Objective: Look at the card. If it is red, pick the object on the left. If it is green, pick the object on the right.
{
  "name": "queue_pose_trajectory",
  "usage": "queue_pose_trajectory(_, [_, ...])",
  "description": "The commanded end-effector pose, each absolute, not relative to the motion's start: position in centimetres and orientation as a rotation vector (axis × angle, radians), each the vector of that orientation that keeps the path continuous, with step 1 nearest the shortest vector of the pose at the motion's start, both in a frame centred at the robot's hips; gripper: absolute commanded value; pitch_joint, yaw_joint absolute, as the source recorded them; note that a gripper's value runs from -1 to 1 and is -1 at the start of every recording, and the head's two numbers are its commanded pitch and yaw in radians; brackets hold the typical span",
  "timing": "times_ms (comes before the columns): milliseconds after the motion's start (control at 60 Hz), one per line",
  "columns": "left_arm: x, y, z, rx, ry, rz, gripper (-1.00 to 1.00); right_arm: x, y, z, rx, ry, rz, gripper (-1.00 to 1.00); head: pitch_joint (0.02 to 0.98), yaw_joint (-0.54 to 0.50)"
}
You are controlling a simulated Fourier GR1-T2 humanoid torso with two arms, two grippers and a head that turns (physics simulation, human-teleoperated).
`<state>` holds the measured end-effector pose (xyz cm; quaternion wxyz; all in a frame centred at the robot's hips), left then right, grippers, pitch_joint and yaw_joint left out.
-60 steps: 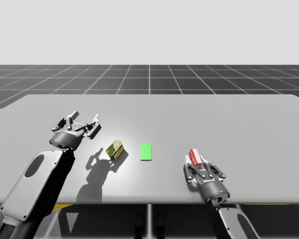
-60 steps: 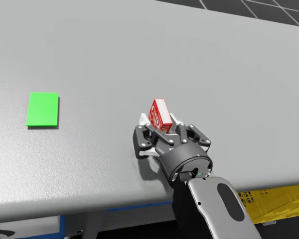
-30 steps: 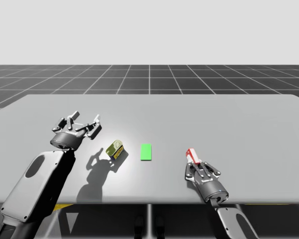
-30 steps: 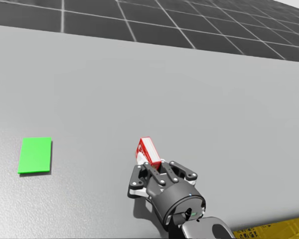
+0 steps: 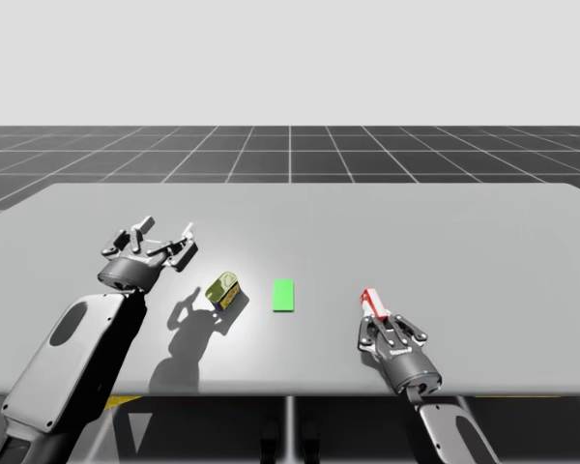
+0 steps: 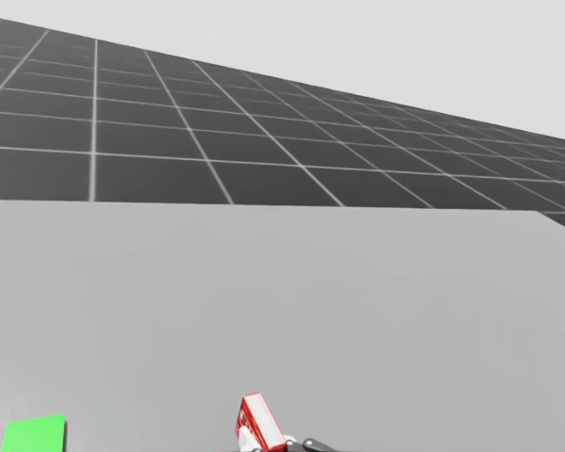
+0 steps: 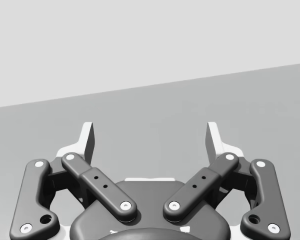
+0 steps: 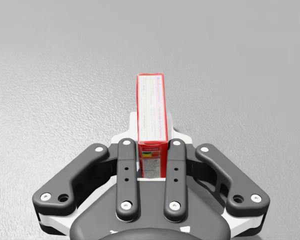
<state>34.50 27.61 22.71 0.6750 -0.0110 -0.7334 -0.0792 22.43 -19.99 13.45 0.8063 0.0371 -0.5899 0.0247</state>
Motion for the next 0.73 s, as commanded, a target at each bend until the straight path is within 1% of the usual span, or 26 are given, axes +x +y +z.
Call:
queue_pose_trajectory(17, [34.4,27.6,22.6,-0.025,-1.649,-0.176,-1.00,22.5,-21.0,13.6,0.014,-1.272,0.006,1.00,0.491,-0.40])
queue_pose_trajectory(200, [34.3,27.6,22.6,-0.026,-1.652,-0.173,-1.00,23.1,-21.6,16.8,0.014,-1.355,0.001,1.00,0.497,-0.41])
queue_pose_trajectory(283, [34.3,27.6,22.6,-0.026,-1.653,-0.172,-1.00,23.5,-21.9,18.4,0.002,-1.405,-0.006,1.00,0.497,-0.41])
queue_pose_trajectory(300, [34.3,27.6,22.7,-0.027,-1.654,-0.171,-1.00,23.7,-22.1,19.3,-0.001,-1.427,-0.010,1.00,0.495,-0.41])
queue_pose_trajectory(367, [34.3,27.6,22.7,-0.026,-1.653,-0.171,-1.00,24.0,-22.2,20.6,-0.007,-1.461,-0.011,1.00,0.493,-0.41])
queue_pose_trajectory(433, [34.3,27.6,22.7,-0.026,-1.653,-0.171,-1.00,24.5,-22.5,23.0,-0.018,-1.518,-0.013,1.00,0.489,-0.41])
queue_pose_trajectory(467, [34.3,27.6,22.7,-0.026,-1.653,-0.171,-1.00,24.5,-22.5,23.3,-0.020,-1.527,-0.011,1.00,0.489,-0.41])
queue_pose_trajectory(500, [34.3,27.6,22.7,-0.026,-1.653,-0.171,-1.00,24.7,-22.6,24.3,-0.025,-1.551,-0.009,1.00,0.489,-0.41])
queue_pose_trajectory(517, [34.3,27.6,22.7,-0.026,-1.653,-0.171,-1.00,24.8,-22.7,25.3,-0.030,-1.575,-0.008,1.00,0.489,-0.41])
queue_pose_trajectory(667, [34.2,27.6,22.8,-0.026,-1.656,-0.165,-1.00,24.8,-22.6,28.9,-0.035,-1.670,-0.009,1.00,0.487,-0.41])
queue_pose_trajectory(683, [34.2,27.7,22.8,-0.025,-1.657,-0.165,-1.00,24.6,-22.5,29.7,-0.038,-1.699,-0.010,1.00,0.487,-0.41])
queue_pose_trajectory(733, [34.2,27.7,22.8,-0.025,-1.658,-0.165,-1.00,24.4,-22.4,30.6,-0.042,-1.733,-0.010,1.00,0.486,-0.41])
